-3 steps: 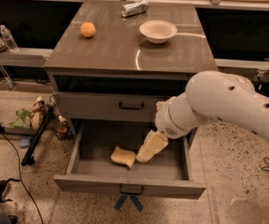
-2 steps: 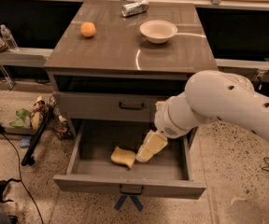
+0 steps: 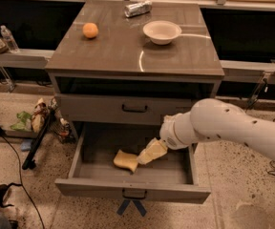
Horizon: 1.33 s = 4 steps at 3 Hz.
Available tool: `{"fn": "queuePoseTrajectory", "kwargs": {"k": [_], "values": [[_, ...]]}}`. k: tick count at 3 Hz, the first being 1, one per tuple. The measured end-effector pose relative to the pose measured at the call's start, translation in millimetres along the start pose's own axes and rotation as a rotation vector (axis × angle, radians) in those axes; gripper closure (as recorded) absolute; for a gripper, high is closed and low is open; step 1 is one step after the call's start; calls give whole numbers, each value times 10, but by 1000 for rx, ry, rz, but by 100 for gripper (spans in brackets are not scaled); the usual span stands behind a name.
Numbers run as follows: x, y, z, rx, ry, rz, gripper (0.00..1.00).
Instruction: Pick sponge from middle drawer and place on counter
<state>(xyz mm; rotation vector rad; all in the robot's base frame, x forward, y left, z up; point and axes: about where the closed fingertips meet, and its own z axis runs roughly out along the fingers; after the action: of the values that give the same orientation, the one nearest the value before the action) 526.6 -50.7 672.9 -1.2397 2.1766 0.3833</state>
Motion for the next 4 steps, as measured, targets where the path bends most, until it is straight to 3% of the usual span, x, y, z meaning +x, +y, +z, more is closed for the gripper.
{"fn": "queuePoseTrajectory", "kwargs": {"k": [1, 2, 4], "values": [[155, -206, 490, 21, -50, 102, 0], [247, -167, 865, -4, -91, 135, 0], [286, -139, 1009, -31, -91, 145, 0]]}}
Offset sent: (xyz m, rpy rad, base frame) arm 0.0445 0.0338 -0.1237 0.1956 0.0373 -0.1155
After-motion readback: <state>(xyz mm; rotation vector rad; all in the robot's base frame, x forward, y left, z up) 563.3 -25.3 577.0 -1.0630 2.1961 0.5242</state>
